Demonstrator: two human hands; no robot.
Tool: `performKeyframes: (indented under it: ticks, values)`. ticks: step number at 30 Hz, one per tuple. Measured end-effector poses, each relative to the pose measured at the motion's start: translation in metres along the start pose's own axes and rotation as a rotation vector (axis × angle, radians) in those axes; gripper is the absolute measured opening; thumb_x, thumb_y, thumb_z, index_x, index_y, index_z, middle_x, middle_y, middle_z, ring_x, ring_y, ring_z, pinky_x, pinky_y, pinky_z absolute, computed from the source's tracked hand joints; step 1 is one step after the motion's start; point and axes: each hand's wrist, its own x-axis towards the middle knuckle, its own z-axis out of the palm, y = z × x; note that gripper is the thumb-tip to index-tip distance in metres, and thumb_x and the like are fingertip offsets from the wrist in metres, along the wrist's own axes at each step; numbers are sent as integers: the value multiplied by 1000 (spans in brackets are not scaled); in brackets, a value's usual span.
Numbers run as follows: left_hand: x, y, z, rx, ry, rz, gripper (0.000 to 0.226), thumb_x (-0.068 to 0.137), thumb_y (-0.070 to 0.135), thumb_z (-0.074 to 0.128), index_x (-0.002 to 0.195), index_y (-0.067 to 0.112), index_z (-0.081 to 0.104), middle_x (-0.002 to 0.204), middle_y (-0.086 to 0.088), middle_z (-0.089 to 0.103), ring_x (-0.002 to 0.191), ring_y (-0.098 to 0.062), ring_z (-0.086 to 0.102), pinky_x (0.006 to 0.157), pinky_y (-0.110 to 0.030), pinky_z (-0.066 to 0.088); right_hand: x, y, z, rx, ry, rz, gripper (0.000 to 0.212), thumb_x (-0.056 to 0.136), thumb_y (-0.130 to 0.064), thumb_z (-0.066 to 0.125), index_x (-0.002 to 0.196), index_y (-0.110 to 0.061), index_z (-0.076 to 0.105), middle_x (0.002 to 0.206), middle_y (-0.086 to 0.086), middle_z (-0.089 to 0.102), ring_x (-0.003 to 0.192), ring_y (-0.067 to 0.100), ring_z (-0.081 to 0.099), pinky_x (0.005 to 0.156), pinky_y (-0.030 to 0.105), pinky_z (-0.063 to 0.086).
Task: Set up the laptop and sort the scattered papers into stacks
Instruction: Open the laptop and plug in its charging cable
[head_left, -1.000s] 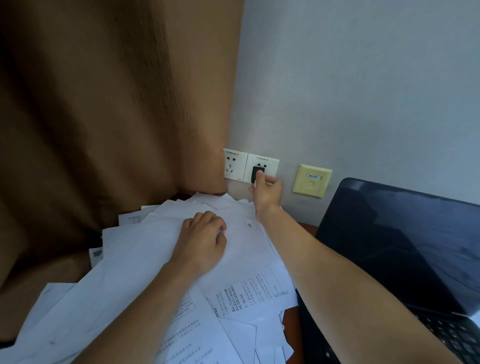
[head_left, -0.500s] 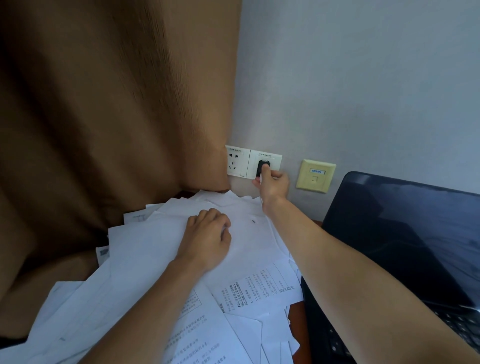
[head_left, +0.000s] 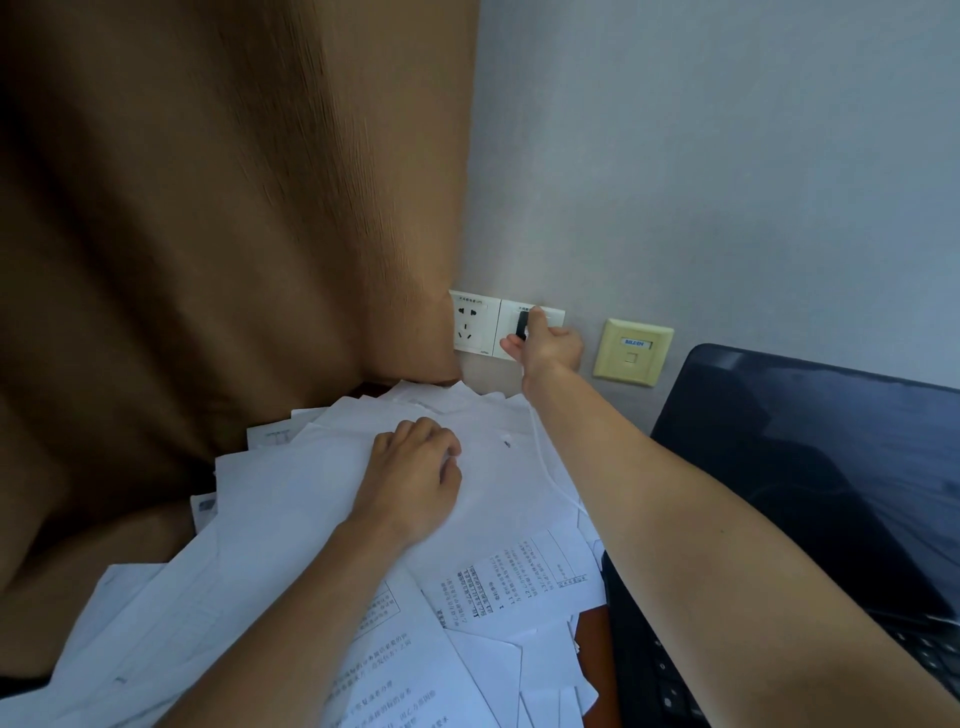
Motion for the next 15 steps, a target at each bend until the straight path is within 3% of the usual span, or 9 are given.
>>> performKeyframes:
  ticks: [5,8,12,15]
  values:
    - [0,0,0,-3,-6,0,26,105,26,47,124,26,65,130,7,57,123,-15,48,111,-35,34,-2,-12,-1,-30,-10,90,32,99,-21,62,72,-7,56,79,9,68,35,4,59,35,13,37]
    - [0,-1,-1,-10,-14,-7,26,105,26,48,125,26,65,131,7,57,124,-15,48,111,-34,34,-5,-12,-3,-41,-35,74,32,98,-23,64,73,-5,56,73,9,67,48,13,66,43,19,46]
    - [1,-1,-3,-19,-26,-18,25,104,25,50,124,27,65,131,7,57,125,-16,47,111,-35,33,-6,-15,-7,-175,-93,52,33,100,-29,60,79,-4,60,80,14,69,61,21,68,45,20,51]
    - [1,0,-5,-24,-24,-16,25,103,23,51,123,25,67,130,6,58,124,-17,48,110,-35,34,-10,-15,-13,-377,-136,-32,32,101,-29,55,78,-7,61,78,15,65,64,25,63,66,35,59]
